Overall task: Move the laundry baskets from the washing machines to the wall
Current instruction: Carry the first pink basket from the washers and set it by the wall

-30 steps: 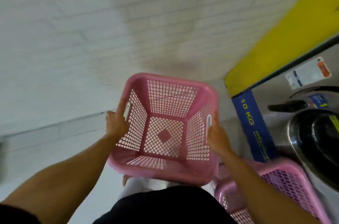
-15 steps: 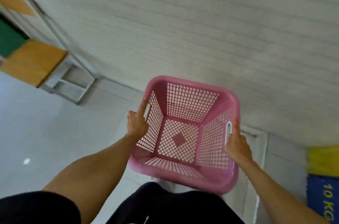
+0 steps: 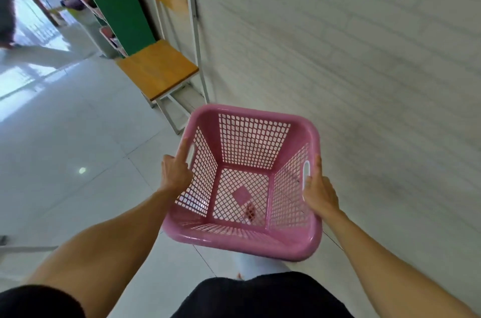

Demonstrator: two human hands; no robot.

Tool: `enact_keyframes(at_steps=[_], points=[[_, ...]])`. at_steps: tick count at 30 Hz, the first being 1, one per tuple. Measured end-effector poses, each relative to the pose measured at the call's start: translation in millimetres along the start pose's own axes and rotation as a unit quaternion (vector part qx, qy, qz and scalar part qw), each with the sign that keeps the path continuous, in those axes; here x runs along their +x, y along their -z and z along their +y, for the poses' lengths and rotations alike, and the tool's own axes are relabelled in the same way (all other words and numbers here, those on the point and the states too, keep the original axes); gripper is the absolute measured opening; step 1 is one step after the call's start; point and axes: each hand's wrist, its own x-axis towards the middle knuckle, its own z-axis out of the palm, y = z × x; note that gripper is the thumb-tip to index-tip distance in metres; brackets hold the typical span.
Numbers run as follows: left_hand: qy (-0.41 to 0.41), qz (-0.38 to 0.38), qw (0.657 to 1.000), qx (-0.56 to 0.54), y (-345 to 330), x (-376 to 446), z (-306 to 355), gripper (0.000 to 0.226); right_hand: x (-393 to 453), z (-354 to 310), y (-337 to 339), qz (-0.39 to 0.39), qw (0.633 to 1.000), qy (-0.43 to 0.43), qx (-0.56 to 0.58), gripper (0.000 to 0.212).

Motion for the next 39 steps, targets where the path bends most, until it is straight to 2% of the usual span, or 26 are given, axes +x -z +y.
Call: enact_keyframes(at_steps=[5,13,17,21,28,34,36,39], points=[[0.026,0.006,0.999,-0.019,9.4,59.4,-21.4,0.079,50.2,-43.5,-28.8,-0.040,0.999,0.024,0.026,0.079],[0.050,-0.010,0.999,0.003,32.4,177.6,-27.2,0.066,130.3,-112.6,-66.4,-0.094,0.992,-0.021,0.080,0.075],[0.075,-0.037,0.997,0.005,44.9,218.4,-23.7,0.067,148.4,-133.5,-75.6,-0.106,0.990,-0.045,0.075,0.071],[0.076,-0.066,0.995,0.016,52.2,267.9,-27.9,0.073,158.9,-157.5,-86.1,-0.098,0.990,-0.070,0.074,0.081],[-0.014,-0.154,0.986,0.055,42.0,360.2,-42.9,0.073,165.7,-199.3,-125.9,-0.016,0.984,-0.173,0.050,0.084],[-0.117,-0.251,0.953,0.120,25.8,454.8,-51.2,0.085,193.9,-233.4,-165.6,0.023,0.970,-0.230,0.069,0.080],[-0.151,-0.268,0.943,0.125,21.7,483.1,-54.4,0.091,207.0,-243.8,-175.1,0.035,0.966,-0.243,0.083,0.077],[-0.195,-0.286,0.924,0.162,8.3,526.6,-61.4,0.102,225.2,-255.7,-193.2,0.022,0.960,-0.257,0.110,0.084]])
